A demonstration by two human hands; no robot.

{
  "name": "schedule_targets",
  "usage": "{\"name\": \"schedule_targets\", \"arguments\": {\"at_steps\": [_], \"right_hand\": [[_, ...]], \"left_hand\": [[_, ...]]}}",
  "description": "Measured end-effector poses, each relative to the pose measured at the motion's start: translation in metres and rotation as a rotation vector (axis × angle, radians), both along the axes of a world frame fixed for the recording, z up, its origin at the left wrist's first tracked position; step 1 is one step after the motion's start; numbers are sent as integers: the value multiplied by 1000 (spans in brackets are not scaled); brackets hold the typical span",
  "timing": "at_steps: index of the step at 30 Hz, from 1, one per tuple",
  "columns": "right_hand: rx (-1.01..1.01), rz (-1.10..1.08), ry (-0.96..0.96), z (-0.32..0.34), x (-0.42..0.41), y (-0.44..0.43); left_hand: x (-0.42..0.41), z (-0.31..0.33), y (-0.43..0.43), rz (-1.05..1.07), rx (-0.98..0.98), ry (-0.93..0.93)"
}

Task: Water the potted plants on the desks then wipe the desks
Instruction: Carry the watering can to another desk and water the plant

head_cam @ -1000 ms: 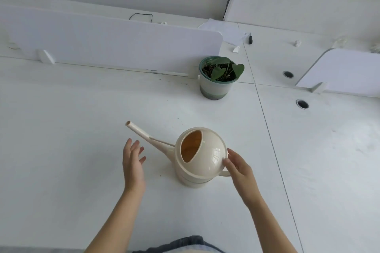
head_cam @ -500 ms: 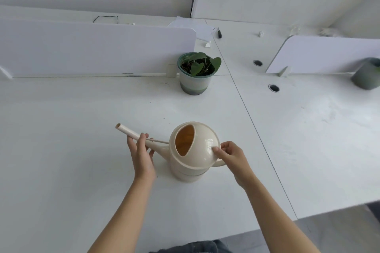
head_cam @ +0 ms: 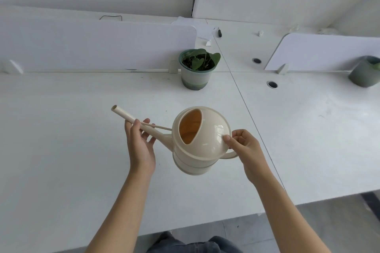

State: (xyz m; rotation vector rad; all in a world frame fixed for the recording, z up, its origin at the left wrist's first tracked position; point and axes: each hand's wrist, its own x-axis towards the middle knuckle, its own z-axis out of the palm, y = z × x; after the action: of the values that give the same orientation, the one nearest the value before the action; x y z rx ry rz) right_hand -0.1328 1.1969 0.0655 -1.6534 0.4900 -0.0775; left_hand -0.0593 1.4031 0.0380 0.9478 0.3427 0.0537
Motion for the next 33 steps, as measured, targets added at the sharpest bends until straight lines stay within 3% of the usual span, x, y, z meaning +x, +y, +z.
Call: {"name": "schedule_targets", "arguments": {"at_steps": [18, 33], "right_hand": [[166, 582, -40, 5, -120, 20], [215, 905, -22, 17, -239, 194]], "left_hand": [[-236, 16, 41, 478, 57, 29], [-426, 33, 188, 791, 79, 56]]}}
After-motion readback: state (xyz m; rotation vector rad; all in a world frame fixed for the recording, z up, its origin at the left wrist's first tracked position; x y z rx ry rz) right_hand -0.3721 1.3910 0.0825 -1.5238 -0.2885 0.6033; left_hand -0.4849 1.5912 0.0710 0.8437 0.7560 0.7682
